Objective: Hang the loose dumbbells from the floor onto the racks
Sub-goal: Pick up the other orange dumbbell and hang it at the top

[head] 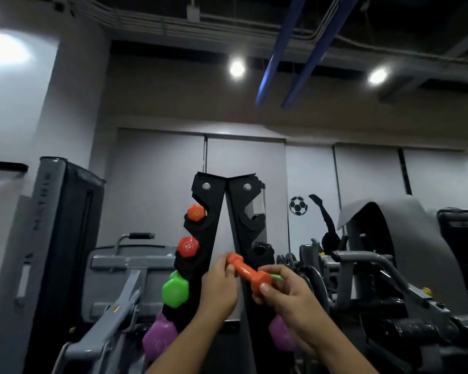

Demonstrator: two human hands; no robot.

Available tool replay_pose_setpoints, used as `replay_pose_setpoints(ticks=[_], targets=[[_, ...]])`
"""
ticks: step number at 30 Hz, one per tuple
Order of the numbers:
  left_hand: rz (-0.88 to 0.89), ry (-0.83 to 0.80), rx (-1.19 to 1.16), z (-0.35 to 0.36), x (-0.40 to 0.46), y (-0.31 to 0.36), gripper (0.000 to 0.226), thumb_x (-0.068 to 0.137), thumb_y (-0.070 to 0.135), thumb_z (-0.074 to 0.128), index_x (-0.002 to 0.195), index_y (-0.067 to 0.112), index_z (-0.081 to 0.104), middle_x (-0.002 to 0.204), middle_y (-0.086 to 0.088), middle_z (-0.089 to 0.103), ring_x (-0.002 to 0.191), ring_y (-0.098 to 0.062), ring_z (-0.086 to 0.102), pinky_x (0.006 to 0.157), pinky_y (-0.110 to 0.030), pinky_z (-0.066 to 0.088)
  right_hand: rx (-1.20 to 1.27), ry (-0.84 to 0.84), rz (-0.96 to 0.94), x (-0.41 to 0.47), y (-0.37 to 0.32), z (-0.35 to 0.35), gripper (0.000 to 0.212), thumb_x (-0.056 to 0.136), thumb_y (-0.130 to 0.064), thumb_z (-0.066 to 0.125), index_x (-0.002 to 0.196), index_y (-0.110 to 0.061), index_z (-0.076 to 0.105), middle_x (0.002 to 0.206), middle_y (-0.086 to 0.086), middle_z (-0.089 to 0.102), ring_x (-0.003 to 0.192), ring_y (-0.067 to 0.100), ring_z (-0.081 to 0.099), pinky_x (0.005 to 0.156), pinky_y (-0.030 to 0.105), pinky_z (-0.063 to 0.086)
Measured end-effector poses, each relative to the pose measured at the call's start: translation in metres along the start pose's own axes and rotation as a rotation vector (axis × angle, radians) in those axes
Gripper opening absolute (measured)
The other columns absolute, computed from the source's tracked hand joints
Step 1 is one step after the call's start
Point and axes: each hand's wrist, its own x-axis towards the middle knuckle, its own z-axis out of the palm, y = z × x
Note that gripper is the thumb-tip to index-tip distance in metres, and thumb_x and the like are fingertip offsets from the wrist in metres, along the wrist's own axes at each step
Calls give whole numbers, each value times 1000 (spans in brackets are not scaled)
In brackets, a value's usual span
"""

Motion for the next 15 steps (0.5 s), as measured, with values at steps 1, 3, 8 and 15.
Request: replay_pose_setpoints(ticks=[1,3,8,15], targets=[[28,9,-20,-2,10,16,34,104,10,50,131,22,67,110,8,68,103,-12,63,88,-23,43,-52,14,-40,5,-14,2,25,96,3,66,119,-7,64,101,18,75,86,25,71,82,32,58],[63,16,-58,-4,26,42,32,104,15,54,130,24,69,118,5,73,109,-13,65,93,-24,46,-148,95,-129,16,-37,3,24,98,2,63,116,-12,65,99,12,77,83,21,71,81,31,60],[31,-8,-98,-3,40,65,41,107,24,53,146,12,54,142,-9,62,130,-25,56,101,-28,40,-350,310,-283,45,-72,3,26,99,-10,66,112,-32,62,99,0,77,83,11,74,76,25,59],[-34,-136,-8,23,67,52,61,108,36,47,162,18,26,156,-9,49,142,-28,48,118,-43,41,-640,392,-334,96,-93,1,23,100,-21,66,119,-31,60,108,-5,71,88,10,71,70,15,50]])
